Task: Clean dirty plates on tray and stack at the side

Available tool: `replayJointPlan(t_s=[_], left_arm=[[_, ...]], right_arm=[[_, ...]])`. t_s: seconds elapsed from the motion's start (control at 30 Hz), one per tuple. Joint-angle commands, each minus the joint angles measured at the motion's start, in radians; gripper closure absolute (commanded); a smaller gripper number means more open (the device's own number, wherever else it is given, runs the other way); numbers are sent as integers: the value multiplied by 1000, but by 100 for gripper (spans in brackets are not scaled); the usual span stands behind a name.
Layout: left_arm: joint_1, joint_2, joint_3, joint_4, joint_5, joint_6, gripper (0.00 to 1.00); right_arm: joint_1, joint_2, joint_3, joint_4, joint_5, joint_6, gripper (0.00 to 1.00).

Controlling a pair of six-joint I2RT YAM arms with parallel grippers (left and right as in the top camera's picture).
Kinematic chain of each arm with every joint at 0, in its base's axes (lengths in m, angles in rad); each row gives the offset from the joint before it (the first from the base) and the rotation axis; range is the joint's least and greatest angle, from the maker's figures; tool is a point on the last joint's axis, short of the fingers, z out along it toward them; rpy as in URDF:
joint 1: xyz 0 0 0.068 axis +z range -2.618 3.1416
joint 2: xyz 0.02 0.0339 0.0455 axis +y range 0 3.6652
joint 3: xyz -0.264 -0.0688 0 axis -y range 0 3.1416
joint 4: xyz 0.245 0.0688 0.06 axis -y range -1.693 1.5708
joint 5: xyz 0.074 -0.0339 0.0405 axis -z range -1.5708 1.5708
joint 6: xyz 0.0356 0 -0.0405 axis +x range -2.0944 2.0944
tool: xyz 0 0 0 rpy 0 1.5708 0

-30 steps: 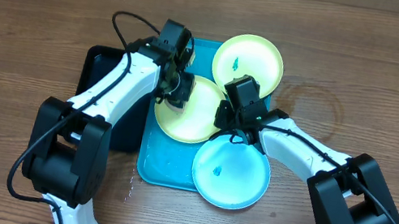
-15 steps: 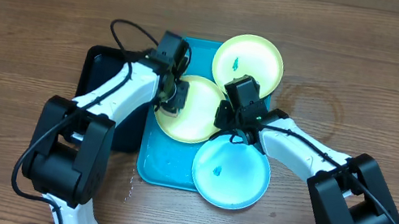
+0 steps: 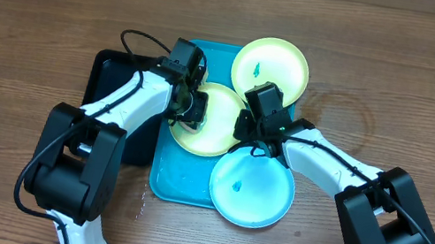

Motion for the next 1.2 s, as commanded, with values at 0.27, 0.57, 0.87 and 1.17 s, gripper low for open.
replayJointPlan(t_s=[0.27,0.57,0.87,1.17], left_arm=[[53,9,60,-41,353,-5,96],[90,-107,153,-130,224,3,96],[44,-75,69,-119,-34,2,96],[36,53,24,-77,-77,-38,96]], right_arm=[[-4,-3,11,-4,-6,0,96],[-4,-3,11,-3,-6,0,96],[-4,-3,11,-3,-5,0,96],[-4,-3,11,-3,-5,0,96]])
